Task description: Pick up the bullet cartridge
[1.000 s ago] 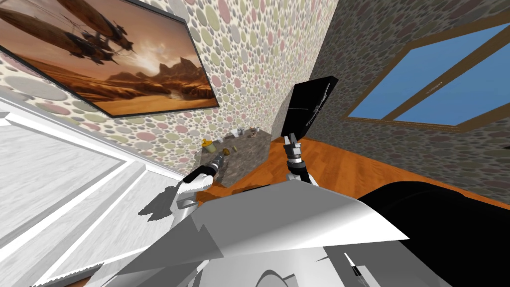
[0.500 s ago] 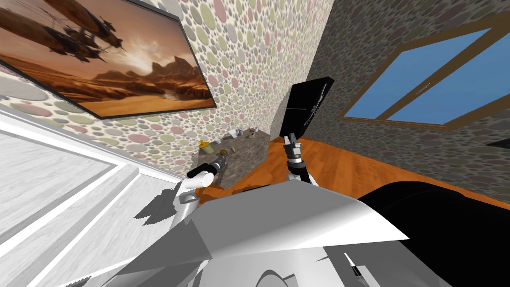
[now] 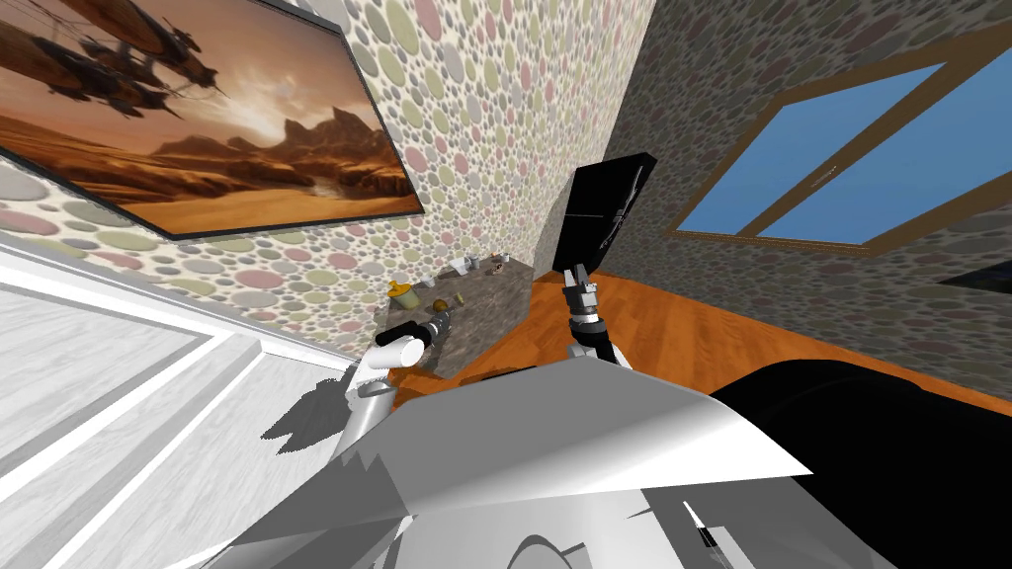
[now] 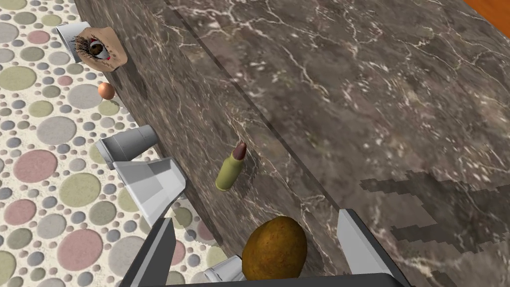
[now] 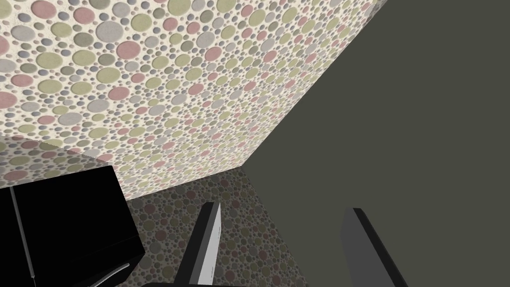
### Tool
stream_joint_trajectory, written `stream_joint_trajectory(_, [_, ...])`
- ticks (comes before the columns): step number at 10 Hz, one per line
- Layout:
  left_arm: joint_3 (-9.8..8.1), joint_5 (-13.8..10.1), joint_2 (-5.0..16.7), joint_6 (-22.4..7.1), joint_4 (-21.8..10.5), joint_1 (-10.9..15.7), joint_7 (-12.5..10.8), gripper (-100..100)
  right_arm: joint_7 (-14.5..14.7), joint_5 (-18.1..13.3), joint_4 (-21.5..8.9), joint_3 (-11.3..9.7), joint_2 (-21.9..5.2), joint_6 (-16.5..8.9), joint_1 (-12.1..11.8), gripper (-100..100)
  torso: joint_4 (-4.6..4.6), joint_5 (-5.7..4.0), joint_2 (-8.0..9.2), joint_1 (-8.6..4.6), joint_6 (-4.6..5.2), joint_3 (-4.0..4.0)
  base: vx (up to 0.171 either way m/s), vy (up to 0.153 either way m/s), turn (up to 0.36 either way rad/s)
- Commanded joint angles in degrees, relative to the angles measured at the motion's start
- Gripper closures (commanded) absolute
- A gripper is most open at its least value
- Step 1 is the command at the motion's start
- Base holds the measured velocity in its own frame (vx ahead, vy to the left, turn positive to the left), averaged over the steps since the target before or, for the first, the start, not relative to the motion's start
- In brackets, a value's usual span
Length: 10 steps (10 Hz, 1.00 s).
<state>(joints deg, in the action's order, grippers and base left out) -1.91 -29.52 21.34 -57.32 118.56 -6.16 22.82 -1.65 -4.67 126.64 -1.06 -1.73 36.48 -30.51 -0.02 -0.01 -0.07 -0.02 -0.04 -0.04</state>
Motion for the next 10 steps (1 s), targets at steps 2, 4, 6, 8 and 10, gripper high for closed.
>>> stream_joint_trajectory(2, [0.80, -1.1, 1.0, -4.4, -1.5, 2.1, 0.9, -100, 0.0, 0.0, 0.0, 0.0, 0.0, 0.0, 0.0, 0, -0.01, 0.00, -0.06, -0.03, 0.03, -0.03, 0.039, -0.015, -0.078])
stream_joint_trajectory(4, [1.55, -2.3, 2.2, -7.1, -2.9, 4.0, 1.7, -100, 0.0, 0.0, 0.0, 0.0, 0.0, 0.0, 0.0, 0, 0.00, 0.00, -0.01, 0.01, 0.00, -0.01, 0.027, -0.007, -0.048])
stream_joint_trajectory(6, [2.37, -3.4, 3.5, -10.4, -4.2, 5.8, 2.5, -100, 0.0, 0.0, 0.0, 0.0, 0.0, 0.0, 0.0, 0, -0.01, 0.00, -0.07, 0.00, 0.00, -0.04, 0.055, -0.007, -0.074])
stream_joint_trajectory(8, [2.37, -3.4, 3.5, -12.7, -4.2, 5.8, 2.5, -100, 0.0, 0.0, 0.0, 0.0, 0.0, 0.0, 0.0, 0, -0.04, 0.00, -0.15, 0.01, 0.00, -0.09, 0.042, -0.002, -0.025])
stream_joint_trajectory(10, [3.23, -4.5, 4.7, -16.3, -5.6, 7.6, 3.2, -100, 0.0, 0.0, 0.0, 0.0, 0.0, 0.0, 0.0, 0, -0.02, 0.00, -0.12, 0.00, 0.02, -0.06, 0.054, -0.006, -0.082])
